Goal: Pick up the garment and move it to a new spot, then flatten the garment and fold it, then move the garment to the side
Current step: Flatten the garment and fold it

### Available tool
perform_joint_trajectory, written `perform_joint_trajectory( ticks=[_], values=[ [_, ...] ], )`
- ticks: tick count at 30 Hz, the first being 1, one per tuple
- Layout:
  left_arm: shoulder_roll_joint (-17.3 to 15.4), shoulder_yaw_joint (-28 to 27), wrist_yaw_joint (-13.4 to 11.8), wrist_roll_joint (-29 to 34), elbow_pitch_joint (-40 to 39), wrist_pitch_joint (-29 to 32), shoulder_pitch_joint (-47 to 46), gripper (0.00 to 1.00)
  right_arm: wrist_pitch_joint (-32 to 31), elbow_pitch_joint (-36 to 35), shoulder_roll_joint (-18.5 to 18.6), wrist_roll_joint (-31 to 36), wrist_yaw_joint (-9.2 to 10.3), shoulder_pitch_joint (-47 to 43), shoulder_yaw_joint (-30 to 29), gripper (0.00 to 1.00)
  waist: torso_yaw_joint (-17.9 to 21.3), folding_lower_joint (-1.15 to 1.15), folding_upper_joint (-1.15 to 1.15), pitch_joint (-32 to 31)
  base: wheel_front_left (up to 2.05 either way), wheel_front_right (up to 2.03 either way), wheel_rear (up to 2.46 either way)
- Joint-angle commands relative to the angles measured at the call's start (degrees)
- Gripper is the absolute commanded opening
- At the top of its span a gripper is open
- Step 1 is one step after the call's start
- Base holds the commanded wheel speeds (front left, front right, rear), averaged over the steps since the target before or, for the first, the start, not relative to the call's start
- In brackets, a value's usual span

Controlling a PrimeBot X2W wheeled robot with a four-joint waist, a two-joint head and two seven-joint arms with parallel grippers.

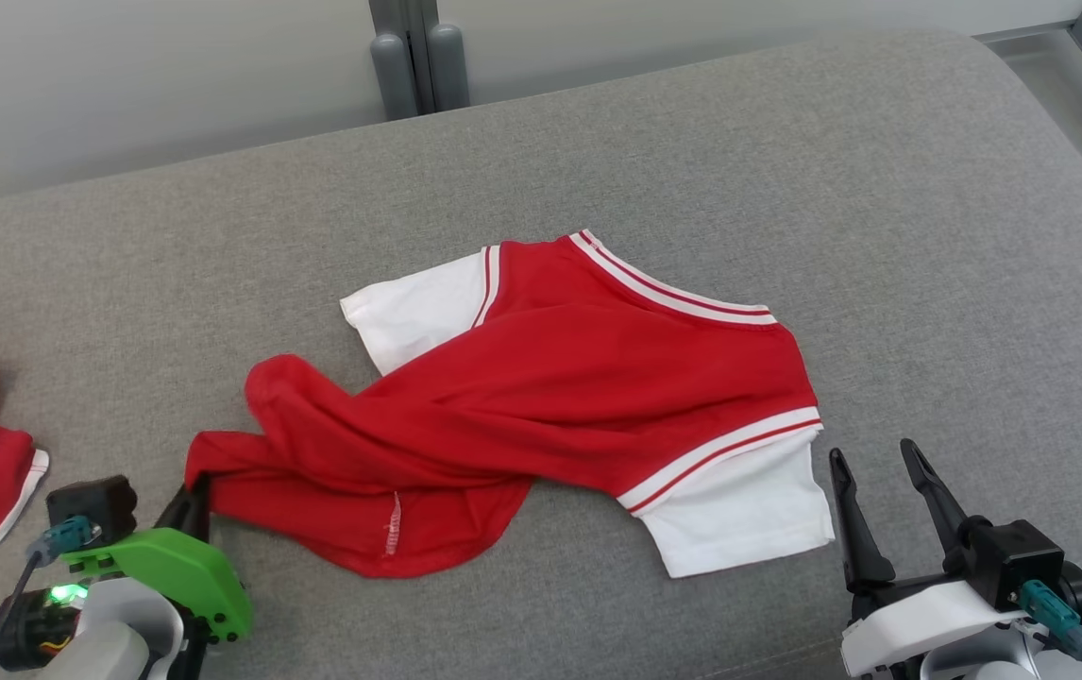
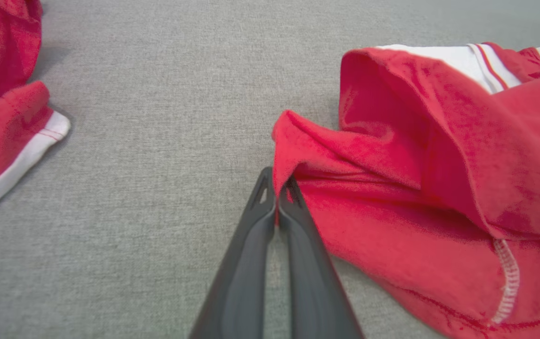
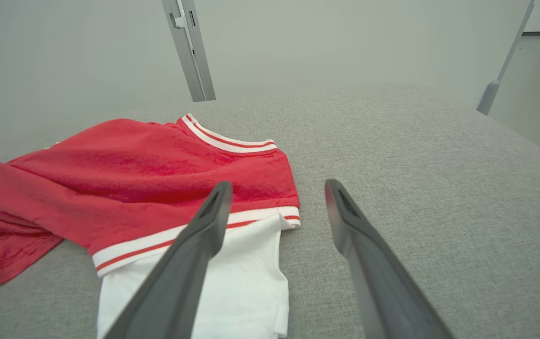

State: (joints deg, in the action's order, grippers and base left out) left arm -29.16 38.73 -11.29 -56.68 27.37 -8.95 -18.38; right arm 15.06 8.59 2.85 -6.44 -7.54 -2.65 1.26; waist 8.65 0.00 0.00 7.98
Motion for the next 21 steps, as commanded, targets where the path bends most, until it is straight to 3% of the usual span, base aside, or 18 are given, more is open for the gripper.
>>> perform_joint_trajectory(
  ticks=[1,3,4,5,8,13,17,21],
  values=[
    [-0.91,-0.2,-0.95,0.87,0.8,-0.86,-0.83,0.0,0.17,0.15,0.08,-0.2,0.1,-0.32,-0.1,1.0,-0.09,0.0,0.0,0.02,0.0,0.0,0.0],
    [-1.27,-0.33,-1.58,1.94,2.03,-1.95,-1.11,0.02,0.17,0.24,0.08,-0.29,0.1,-0.14,-0.03,1.0,-0.15,0.0,0.0,0.04,0.0,0.0,0.0],
    [-1.06,-0.28,-1.44,1.66,2.37,-2.13,-0.97,0.47,0.17,0.26,0.08,-0.3,0.1,-0.06,0.05,1.0,-0.15,0.0,0.0,0.03,0.0,0.0,0.0],
    [-0.79,-0.4,-0.95,1.18,2.67,-2.22,-0.94,0.98,0.17,0.28,0.08,-0.26,0.1,0.05,0.14,1.0,-0.13,0.0,0.0,0.04,0.0,0.0,0.0],
    [-1.12,-1.07,-1.18,0.61,3.11,-2.32,-1.21,1.0,0.17,0.31,0.07,-0.08,0.1,0.15,0.06,1.0,-0.04,0.0,0.0,-0.07,0.0,0.0,0.0],
    [-2.87,-3.21,-4.35,-0.11,1.31,-2.04,-1.38,1.0,0.17,0.17,0.08,0.03,0.1,-0.56,-0.21,1.0,0.02,0.0,0.0,-0.13,0.0,0.0,0.0],
    [-3.62,-5.76,-4.4,-3.08,-4.32,-1.19,0.47,1.0,0.17,0.06,0.08,-0.28,0.1,-0.64,-0.23,1.0,0.13,0.0,0.0,0.06,0.0,0.0,0.0],
    [-5.91,-6.79,-7.51,-3.55,-9.45,0.12,1.61,1.0,0.17,0.13,0.07,-0.38,0.1,-0.58,-0.21,1.0,0.22,0.0,0.0,0.2,0.0,0.0,0.0]
  ],
)
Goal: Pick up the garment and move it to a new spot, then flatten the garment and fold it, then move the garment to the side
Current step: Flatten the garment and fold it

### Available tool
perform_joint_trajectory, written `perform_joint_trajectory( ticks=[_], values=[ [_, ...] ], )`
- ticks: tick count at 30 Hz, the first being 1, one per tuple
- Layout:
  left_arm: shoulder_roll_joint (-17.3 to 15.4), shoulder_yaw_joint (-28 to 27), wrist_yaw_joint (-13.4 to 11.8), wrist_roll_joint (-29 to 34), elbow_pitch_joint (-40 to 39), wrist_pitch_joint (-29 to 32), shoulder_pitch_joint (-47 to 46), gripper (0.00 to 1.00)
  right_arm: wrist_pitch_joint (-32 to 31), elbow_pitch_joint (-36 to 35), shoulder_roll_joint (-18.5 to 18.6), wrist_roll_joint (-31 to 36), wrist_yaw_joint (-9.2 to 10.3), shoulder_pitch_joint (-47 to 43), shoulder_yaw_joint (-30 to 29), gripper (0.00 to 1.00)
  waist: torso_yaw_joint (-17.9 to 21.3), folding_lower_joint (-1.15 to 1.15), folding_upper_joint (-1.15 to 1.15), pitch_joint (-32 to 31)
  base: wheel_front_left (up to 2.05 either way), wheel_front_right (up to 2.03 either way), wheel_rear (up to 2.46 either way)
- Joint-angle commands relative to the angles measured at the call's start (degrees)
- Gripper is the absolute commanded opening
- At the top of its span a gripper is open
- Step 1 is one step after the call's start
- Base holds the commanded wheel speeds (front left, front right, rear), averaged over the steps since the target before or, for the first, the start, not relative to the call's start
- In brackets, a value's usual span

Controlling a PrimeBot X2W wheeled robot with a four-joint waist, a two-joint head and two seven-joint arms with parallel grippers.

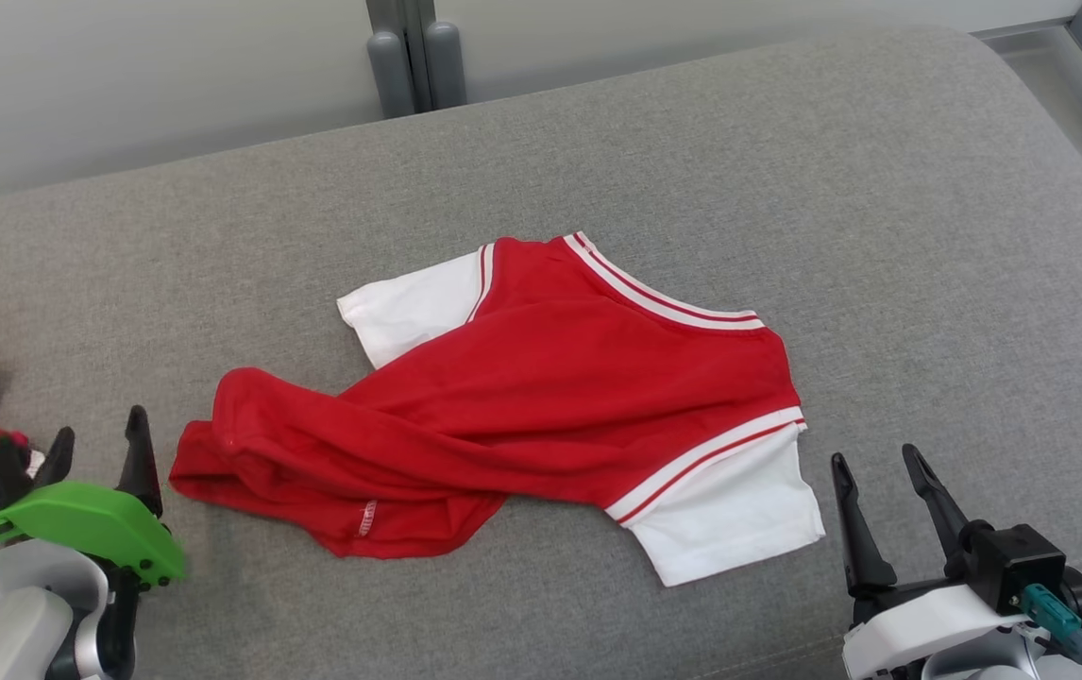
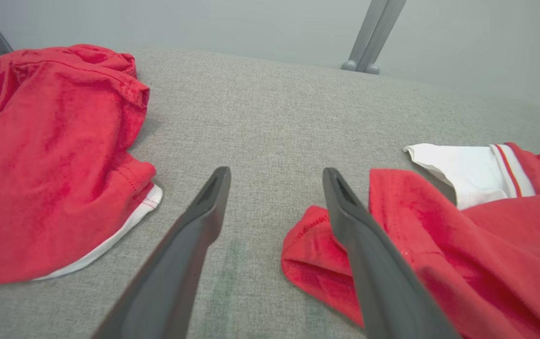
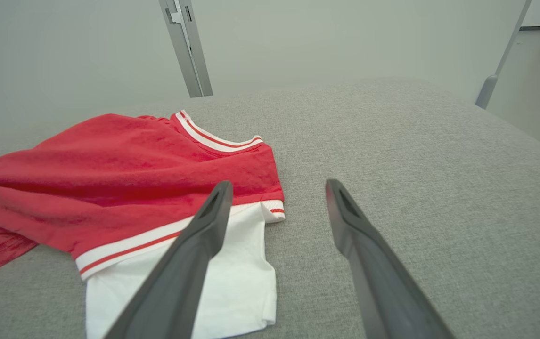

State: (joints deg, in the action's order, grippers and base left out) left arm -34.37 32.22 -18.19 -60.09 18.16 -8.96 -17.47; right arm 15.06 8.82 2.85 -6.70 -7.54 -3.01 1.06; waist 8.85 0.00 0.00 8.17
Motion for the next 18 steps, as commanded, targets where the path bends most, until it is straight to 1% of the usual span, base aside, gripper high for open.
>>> perform_joint_trajectory(
  ticks=[1,2,4,10,13,18],
  values=[
    [-1.13,-0.41,-1.35,-0.08,-1.03,0.31,1.08,1.0,0.16,-0.05,0.07,-0.13,0.1,-0.19,0.03,1.0,0.09,0.0,0.0,0.01,0.0,0.0,0.0],
    [-1.44,-0.83,-1.9,-0.41,-2.23,0.39,1.56,1.0,0.17,-0.02,0.07,-0.16,0.1,-0.11,0.15,1.0,0.21,0.0,0.0,0.02,0.0,0.0,0.0],
    [-1.28,-1.29,-1.45,-1.68,-4.67,0.83,2.53,1.0,0.17,-0.03,0.08,-0.26,0.1,0.05,0.29,1.0,0.41,0.0,0.0,0.08,0.0,0.0,0.0],
    [-0.69,0.76,2.27,-4.87,-11.74,4.75,5.33,1.0,0.17,0.02,0.07,-0.26,0.1,0.04,0.13,1.0,0.62,0.0,0.0,0.29,0.0,0.0,0.0],
    [-0.82,1.44,3.05,-5.58,-11.91,6.1,5.44,1.0,0.17,0.06,0.07,-0.22,0.1,0.42,0.43,1.0,0.78,0.0,0.0,0.66,0.0,0.0,0.0],
    [-0.29,1.54,3.52,-5.5,-8.91,6.76,3.38,1.0,0.17,0.09,0.07,-0.16,0.1,1.19,0.97,1.0,1.4,0.0,0.0,1.14,0.0,0.0,0.0]
  ],
)
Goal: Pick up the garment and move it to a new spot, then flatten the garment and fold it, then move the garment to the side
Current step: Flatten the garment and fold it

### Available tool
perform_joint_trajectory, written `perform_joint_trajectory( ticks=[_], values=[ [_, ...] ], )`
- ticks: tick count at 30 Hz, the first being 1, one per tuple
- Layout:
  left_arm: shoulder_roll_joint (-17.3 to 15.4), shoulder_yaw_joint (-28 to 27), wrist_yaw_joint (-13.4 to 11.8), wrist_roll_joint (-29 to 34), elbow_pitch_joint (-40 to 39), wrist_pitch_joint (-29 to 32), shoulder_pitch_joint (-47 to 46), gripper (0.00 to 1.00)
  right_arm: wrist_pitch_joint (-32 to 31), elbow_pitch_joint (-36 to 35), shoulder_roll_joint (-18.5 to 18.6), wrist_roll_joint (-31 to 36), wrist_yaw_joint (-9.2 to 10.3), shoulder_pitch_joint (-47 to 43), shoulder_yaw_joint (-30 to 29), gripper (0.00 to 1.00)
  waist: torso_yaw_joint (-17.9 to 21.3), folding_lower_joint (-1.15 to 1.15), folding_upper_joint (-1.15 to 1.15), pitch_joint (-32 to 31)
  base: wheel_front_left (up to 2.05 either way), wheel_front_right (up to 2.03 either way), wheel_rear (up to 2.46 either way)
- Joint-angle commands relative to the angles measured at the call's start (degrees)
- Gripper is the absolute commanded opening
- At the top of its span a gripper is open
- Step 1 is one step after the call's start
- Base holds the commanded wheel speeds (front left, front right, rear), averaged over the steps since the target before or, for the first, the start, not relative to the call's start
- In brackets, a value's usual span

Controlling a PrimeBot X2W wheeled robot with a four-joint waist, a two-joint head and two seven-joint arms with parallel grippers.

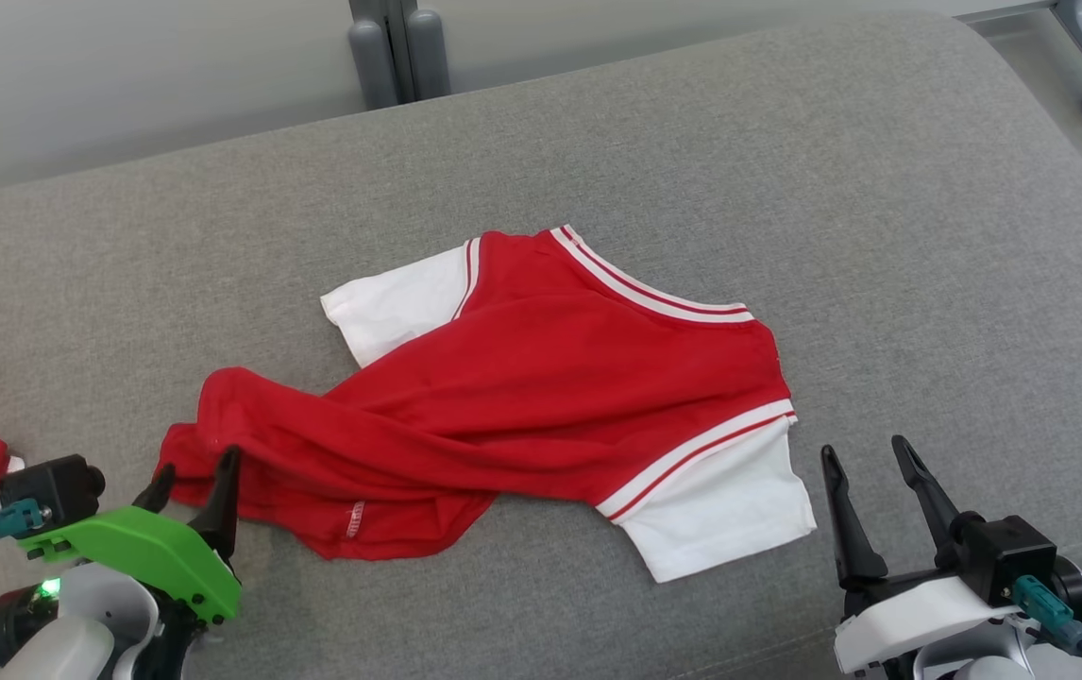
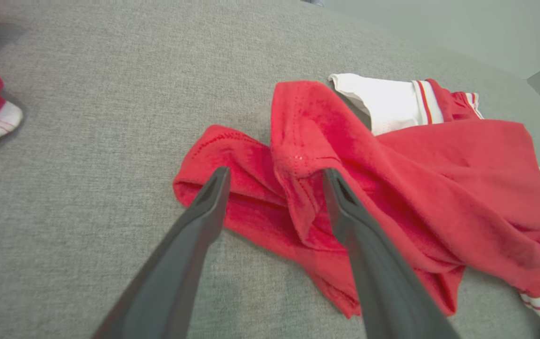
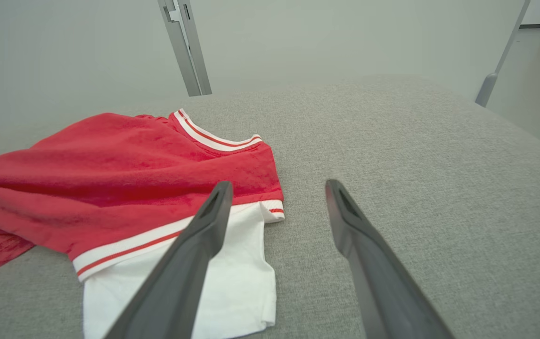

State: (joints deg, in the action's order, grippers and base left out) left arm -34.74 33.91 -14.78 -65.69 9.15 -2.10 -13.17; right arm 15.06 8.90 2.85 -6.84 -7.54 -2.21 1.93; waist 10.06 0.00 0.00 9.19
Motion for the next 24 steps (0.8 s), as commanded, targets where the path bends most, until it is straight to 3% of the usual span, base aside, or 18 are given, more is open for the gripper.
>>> perform_joint_trajectory(
  ticks=[1,10,11,12,16,24],
  values=[
    [0.23,-0.17,0.37,0.14,0.5,-0.15,-1.25,1.0,0.17,0.0,0.08,0.05,0.1,0.41,0.09,1.0,0.32,0.0,0.0,0.15,0.0,0.0,0.0],
    [0.96,-0.78,2.99,-2.07,2.67,0.71,-2.33,1.0,0.17,0.15,0.08,0.39,0.1,-0.4,-0.27,1.0,1.31,0.0,0.0,0.05,0.0,0.0,0.0],
    [0.99,-0.82,3.1,-2.17,2.81,0.7,-2.32,0.81,0.17,0.15,0.07,0.36,0.1,-0.44,-0.27,1.0,1.35,0.0,0.0,0.0,0.0,0.0,0.0],
    [1.03,-0.78,3.2,-2.24,2.84,0.76,-2.34,0.56,0.17,0.14,0.07,0.34,0.1,-0.47,-0.29,1.0,1.35,0.0,0.0,-0.02,0.0,0.0,0.0],
    [1.24,-0.55,4.68,-2.78,2.96,1.23,-2.49,0.0,0.17,0.18,0.07,0.19,0.1,-0.63,-0.33,1.0,1.2,0.0,0.0,-0.18,0.0,0.0,0.0],
    [-0.09,0.83,6.5,-0.98,-0.78,0.09,-0.07,0.0,0.17,0.15,0.09,0.74,0.1,-1.35,-1.31,1.0,-0.16,0.0,0.0,-1.39,0.0,0.0,0.0]
  ],
)
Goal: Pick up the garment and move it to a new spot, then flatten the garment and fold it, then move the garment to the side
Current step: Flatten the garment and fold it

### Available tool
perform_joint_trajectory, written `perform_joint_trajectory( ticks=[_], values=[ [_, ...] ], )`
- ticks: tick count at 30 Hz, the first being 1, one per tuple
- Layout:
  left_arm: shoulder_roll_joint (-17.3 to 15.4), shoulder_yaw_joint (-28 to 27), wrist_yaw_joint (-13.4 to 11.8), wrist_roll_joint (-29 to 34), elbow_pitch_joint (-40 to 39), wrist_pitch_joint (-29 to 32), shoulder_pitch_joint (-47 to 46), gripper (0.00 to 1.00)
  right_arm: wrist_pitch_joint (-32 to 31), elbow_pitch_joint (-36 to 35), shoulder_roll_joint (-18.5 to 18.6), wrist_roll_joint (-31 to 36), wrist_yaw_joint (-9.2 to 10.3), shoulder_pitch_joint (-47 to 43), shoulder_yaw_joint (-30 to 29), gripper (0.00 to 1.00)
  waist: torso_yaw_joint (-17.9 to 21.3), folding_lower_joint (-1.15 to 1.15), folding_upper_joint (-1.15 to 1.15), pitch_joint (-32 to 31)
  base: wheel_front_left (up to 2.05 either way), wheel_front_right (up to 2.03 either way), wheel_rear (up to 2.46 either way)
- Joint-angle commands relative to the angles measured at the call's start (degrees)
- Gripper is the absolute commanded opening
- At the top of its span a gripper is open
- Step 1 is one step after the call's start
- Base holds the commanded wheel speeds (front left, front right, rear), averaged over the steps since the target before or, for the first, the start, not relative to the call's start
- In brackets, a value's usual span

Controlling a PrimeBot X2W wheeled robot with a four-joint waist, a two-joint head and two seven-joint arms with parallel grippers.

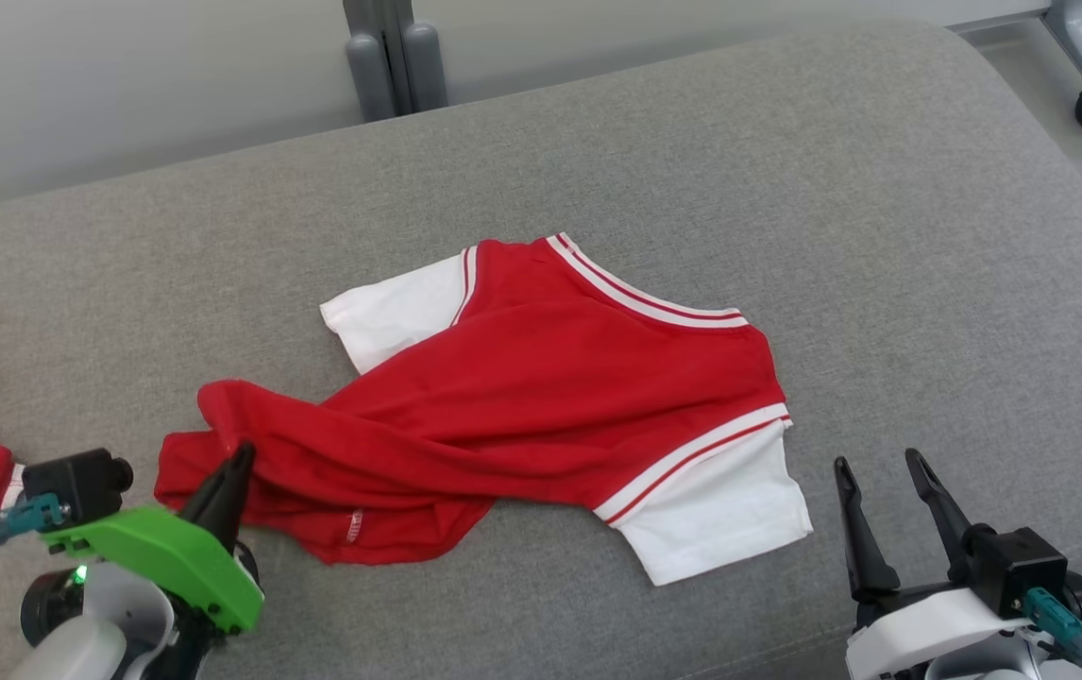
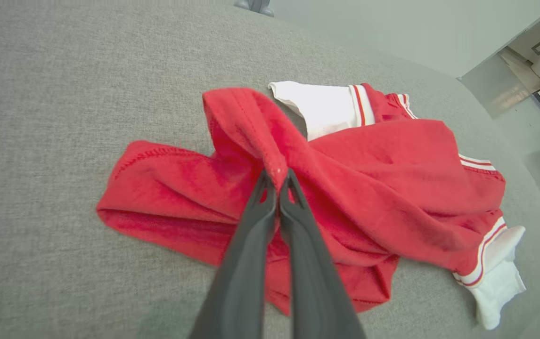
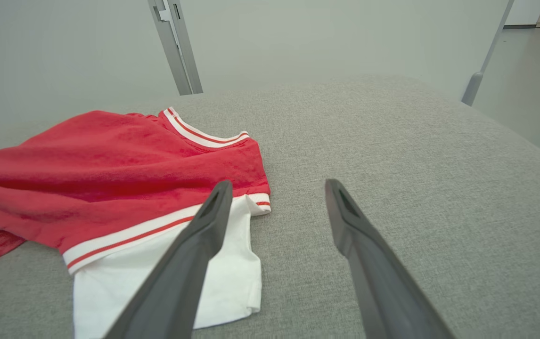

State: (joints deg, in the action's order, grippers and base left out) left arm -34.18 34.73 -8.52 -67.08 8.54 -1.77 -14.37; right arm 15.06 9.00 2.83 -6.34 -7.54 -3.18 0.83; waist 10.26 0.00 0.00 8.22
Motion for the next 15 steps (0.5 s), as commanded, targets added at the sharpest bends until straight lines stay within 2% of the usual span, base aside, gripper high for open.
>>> perform_joint_trajectory(
  ticks=[1,3,7,11,15],
  values=[
    [-1.38,0.23,0.43,0.36,-2.09,-0.45,2.81,0.0,0.17,-0.04,0.11,0.31,0.1,-0.64,-0.44,1.0,-0.6,0.0,0.0,-0.69,0.0,0.0,0.0],
    [-3.05,0.54,0.14,-0.09,-6.17,-0.68,6.43,0.0,0.17,-0.25,0.11,0.2,0.1,-1.42,-1.04,1.0,-1.25,0.0,0.0,-1.05,0.0,0.0,0.0],
    [-5.73,1.42,-2.21,-0.27,-12.09,-1.39,14.0,0.0,0.17,-0.2,0.1,0.17,0.1,-1.93,-1.33,1.0,-2.94,0.0,0.0,-1.09,0.0,0.0,0.0],
    [-5.33,2.46,-3.95,-0.26,-12.83,-2.94,18.88,0.0,0.17,0.02,0.1,0.31,0.1,-1.4,-1.13,1.0,-4.18,0.0,0.0,-0.95,0.0,0.0,0.0],
    [-2.76,3.9,-3.59,1.35,-7.82,-5.53,20.03,0.0,0.17,0.21,0.11,0.75,0.1,-1.29,-0.79,1.0,-5.09,0.0,0.0,-1.0,0.0,0.0,0.0]
  ],
)
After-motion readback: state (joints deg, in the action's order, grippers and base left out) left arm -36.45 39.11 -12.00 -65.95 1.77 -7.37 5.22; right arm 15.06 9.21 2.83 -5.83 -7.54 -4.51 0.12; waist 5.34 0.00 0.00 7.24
